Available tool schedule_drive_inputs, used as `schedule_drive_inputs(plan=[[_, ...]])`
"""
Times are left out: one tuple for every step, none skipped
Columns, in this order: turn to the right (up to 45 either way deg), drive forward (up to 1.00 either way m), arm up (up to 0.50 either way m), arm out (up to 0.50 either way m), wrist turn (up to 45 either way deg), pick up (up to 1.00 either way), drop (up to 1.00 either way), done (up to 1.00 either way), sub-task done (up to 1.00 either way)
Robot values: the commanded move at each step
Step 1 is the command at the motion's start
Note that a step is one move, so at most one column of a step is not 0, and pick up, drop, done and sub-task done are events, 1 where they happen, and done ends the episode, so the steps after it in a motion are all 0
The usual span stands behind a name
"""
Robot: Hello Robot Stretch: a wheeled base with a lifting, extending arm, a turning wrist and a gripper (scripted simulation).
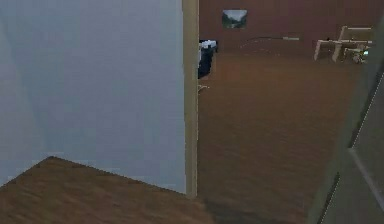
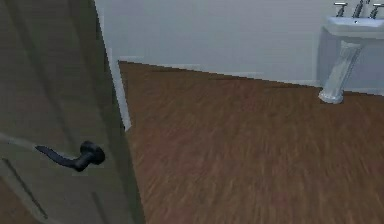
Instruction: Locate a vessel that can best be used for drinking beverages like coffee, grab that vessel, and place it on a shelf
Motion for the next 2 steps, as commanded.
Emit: schedule_drive_inputs(plan=[[15.0,0.0,0.0,0.0,0.0,0.0,0.0,0.0,0.0],[0.0,0.25,0.0,0.0,0.0,0.0,0.0,0.0,0.0]])
